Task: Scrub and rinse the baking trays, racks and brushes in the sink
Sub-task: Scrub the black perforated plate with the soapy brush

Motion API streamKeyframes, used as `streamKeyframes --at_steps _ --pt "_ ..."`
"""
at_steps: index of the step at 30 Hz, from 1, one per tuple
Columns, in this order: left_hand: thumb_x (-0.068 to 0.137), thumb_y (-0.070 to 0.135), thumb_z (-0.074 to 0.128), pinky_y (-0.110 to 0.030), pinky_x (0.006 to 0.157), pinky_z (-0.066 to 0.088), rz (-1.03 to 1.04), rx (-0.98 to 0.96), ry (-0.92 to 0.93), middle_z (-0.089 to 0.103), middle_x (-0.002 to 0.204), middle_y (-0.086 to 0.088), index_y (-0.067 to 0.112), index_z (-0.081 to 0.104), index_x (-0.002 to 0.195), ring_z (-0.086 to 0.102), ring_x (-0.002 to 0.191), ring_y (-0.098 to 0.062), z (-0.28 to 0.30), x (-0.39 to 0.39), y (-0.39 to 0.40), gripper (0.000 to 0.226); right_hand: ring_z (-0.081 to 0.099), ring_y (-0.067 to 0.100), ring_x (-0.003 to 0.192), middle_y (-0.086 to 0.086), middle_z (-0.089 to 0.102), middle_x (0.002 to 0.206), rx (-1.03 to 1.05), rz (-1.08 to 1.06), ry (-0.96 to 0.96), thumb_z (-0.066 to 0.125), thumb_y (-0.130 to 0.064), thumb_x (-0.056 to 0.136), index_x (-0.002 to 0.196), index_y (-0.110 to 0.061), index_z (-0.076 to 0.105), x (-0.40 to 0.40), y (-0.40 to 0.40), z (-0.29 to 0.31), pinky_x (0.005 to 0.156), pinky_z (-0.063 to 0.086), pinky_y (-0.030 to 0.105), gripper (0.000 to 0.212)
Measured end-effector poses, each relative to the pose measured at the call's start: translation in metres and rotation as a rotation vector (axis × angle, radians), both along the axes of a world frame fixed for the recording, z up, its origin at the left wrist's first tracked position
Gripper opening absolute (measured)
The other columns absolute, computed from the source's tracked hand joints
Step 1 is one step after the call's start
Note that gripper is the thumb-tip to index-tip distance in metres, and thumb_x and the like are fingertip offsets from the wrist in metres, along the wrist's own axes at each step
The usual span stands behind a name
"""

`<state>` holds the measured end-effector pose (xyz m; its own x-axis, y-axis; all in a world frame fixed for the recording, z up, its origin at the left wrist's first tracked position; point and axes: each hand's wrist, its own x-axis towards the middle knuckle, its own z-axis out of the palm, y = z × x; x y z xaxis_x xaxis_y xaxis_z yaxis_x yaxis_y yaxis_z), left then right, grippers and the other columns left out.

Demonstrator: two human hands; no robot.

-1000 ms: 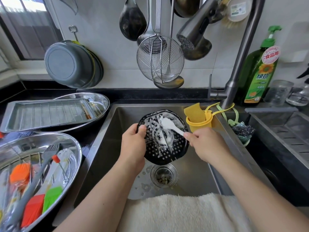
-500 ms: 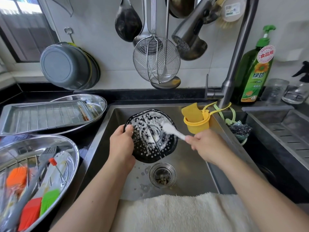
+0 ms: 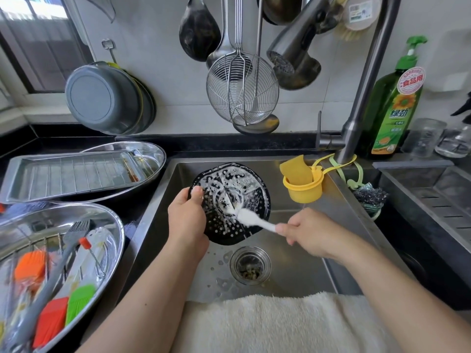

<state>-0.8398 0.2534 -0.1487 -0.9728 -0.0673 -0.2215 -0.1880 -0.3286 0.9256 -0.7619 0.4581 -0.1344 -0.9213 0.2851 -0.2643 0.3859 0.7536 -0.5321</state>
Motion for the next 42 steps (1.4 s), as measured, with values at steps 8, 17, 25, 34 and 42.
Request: streamKeyframes --at_steps 8,17,25,34,42 --pt "0.11 0.022 0.051 -0.054 0.096 0.059 0.016 -0.011 0.001 0.079 0.104 -0.01 0.011 0.071 0.101 0.075 0.102 -0.028 0.001 0.001 0.0 0.025 0.052 0.019 0.059 0.001 0.056 0.061 0.038 -0.029 -0.017 0.059 -0.05 0.098 0.07 -0.016 0.07 -0.001 0.004 -0.002 0.056 0.036 0.029 0.045" --pt "0.109 0.024 0.051 -0.053 0.099 0.058 0.041 -0.021 0.009 0.079 0.105 -0.007 0.013 0.072 0.102 0.075 0.104 -0.027 0.0 -0.002 0.0 0.025 0.053 0.021 0.061 0.001 0.056 0.062 0.079 -0.066 -0.015 0.057 -0.05 0.099 0.073 -0.015 0.07 0.0 0.008 0.001 0.058 0.037 0.03 0.046" --pt "0.109 0.025 0.051 -0.052 0.098 0.058 0.09 -0.016 -0.007 0.077 0.108 -0.008 0.013 0.071 0.104 0.074 0.105 -0.027 -0.002 -0.005 -0.002 0.024 0.053 0.022 0.063 0.002 0.055 0.065 0.083 -0.07 -0.007 0.054 -0.049 0.102 0.075 -0.015 0.07 0.0 0.008 0.001 0.057 0.036 0.03 0.046" --pt "0.111 0.025 0.048 -0.05 0.096 0.059 0.102 -0.003 -0.012 0.076 0.106 -0.008 0.014 0.069 0.097 0.073 0.105 -0.028 -0.001 -0.002 -0.002 0.028 0.06 0.024 0.071 0.004 0.062 0.072 0.034 -0.076 0.016 0.053 -0.048 0.102 0.075 -0.015 0.07 0.0 0.008 0.001 0.065 0.045 0.032 0.046" --pt "0.111 0.026 0.048 -0.045 0.091 0.061 0.093 0.009 -0.02 0.076 0.105 -0.006 0.015 0.07 0.098 0.074 0.102 -0.025 0.0 0.0 -0.001 0.028 0.057 0.021 0.066 0.002 0.061 0.069 0.017 -0.053 0.004 0.053 -0.049 0.102 0.073 -0.016 0.07 0.0 0.005 0.0 0.062 0.041 0.03 0.046"
